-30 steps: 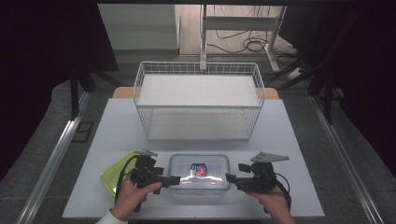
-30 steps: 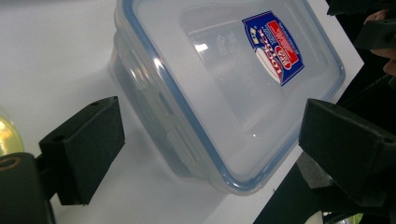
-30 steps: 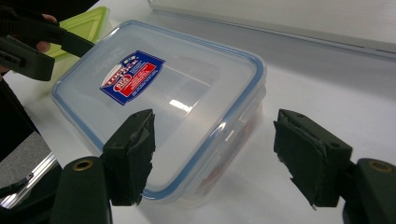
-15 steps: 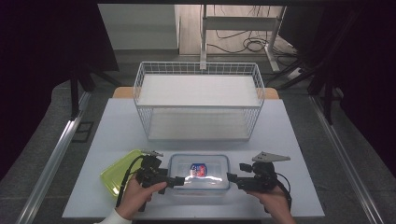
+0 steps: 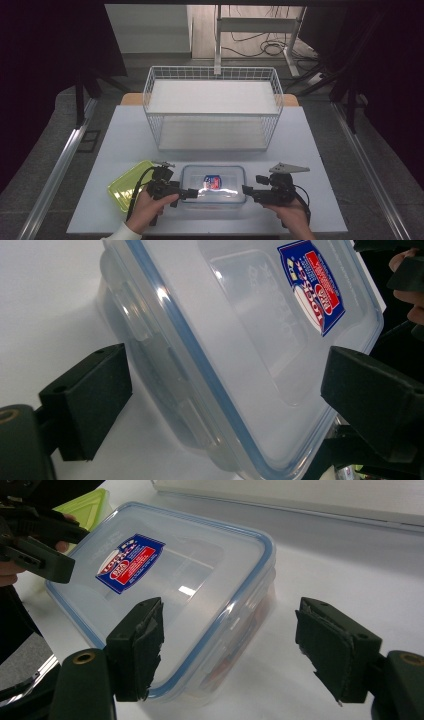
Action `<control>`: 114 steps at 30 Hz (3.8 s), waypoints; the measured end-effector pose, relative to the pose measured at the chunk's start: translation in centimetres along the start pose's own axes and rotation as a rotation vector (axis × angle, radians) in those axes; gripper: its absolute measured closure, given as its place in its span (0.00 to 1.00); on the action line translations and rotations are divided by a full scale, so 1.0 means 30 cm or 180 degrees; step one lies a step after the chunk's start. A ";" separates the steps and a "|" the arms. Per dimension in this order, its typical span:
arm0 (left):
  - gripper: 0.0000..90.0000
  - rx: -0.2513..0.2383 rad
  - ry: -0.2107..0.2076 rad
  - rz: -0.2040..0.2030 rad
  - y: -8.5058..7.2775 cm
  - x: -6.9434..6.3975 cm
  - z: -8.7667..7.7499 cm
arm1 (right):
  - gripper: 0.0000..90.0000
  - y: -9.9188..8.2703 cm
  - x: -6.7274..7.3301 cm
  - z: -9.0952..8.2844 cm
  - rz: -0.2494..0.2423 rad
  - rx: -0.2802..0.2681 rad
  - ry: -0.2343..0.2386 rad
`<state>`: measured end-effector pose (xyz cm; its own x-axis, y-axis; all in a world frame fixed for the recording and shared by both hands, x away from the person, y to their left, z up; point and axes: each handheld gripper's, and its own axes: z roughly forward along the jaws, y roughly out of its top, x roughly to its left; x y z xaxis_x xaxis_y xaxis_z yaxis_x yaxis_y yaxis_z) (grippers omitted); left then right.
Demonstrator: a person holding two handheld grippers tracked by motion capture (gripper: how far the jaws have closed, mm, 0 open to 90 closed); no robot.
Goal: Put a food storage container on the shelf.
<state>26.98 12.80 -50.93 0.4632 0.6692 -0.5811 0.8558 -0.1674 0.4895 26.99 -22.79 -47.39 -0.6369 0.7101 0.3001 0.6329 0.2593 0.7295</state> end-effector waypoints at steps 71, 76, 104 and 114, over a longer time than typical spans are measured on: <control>0.39 -0.0324 -0.0096 0.0213 -0.069 -0.020 -0.080 | 0.55 -0.025 -0.051 0.044 0.0751 0.0152 0.0850; 0.40 -0.0338 -0.0062 0.0229 -0.071 -0.027 -0.081 | 0.56 -0.030 -0.047 0.041 0.0768 0.0117 0.0833; 0.46 -0.0525 0.0126 0.0431 -0.089 -0.076 -0.109 | 0.59 -0.048 -0.012 0.007 0.0828 -0.0055 0.0753; 0.46 -0.0615 0.0152 0.0514 -0.065 -0.103 -0.136 | 0.59 -0.013 -0.004 -0.018 0.0705 -0.0157 0.0740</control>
<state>22.94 14.00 -47.44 0.5750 0.6792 -0.4562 0.7096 -0.1363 0.6913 26.59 -23.32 -47.37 -0.5732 0.5758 0.5830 0.7488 0.0792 0.6581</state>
